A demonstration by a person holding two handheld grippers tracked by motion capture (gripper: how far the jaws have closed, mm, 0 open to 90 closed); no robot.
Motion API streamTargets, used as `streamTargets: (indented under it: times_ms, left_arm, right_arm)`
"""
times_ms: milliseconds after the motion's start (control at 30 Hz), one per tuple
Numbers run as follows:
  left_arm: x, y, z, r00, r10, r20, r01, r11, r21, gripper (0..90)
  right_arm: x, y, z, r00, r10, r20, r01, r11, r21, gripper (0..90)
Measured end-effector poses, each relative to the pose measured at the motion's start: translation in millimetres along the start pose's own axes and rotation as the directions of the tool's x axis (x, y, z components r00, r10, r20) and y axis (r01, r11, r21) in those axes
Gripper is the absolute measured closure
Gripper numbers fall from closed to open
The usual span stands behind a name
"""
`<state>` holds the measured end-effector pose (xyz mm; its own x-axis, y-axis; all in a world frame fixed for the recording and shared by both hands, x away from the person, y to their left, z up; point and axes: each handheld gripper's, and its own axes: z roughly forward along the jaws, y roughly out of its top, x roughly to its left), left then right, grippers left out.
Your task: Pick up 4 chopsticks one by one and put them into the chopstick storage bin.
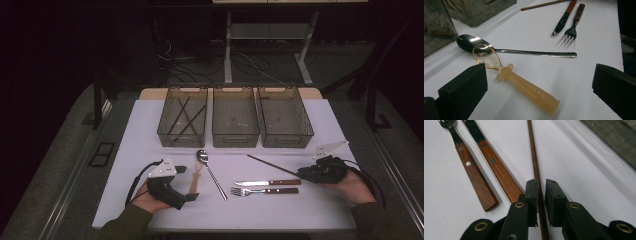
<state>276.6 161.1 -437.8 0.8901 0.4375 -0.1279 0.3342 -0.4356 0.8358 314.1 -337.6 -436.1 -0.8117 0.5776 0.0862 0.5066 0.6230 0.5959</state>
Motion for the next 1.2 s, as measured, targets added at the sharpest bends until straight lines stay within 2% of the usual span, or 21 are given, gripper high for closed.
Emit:
streamTargets:
  times_ms: [133,533,700,833,967,1200]
  left_arm:
    - [-0.2,0.2,-0.3,1.0000,0.001,0.001,-0.001,1.0000,0.002,0.0]
    - [-0.5,-0.1,0.6,1.0000,0.002,0.001,-0.002,1.0000,0.001,0.0]
    - [-0.4,-0.1,0.6,1.0000,0.002,0.002,-0.002,1.0000,0.000,0.0]
    - [-0.4,-0.1,0.6,1.0000,0.003,0.003,-0.003,1.0000,0.001,0.0]
    - [-0.6,-0.1,0.6,1.0000,0.002,0.003,-0.002,1.0000,0.001,0.0]
    - [-0.7,-0.1,0.8,1.0000,0.001,0.004,-0.001,1.0000,0.001,0.0]
  right_arm:
    - [0.0,-0.7,3.5,0.9999,-0.016,0.005,0.016,1.000,0.022,82.8]
    - [1.1,-0.9,4.4,0.9980,-0.063,0.006,0.063,0.998,0.026,84.4]
    - [-1.6,-0.6,4.2,0.9988,-0.047,-0.010,0.048,0.999,0.026,85.0]
    - [-1.3,0.5,3.9,0.9986,-0.053,-0.008,0.053,0.998,0.032,84.9]
    - [-2.2,0.6,1.6,0.9986,-0.049,-0.019,0.050,0.999,0.020,85.0]
    - [-3.2,1.1,-7.7,0.9987,-0.031,-0.040,0.029,0.999,-0.044,85.0]
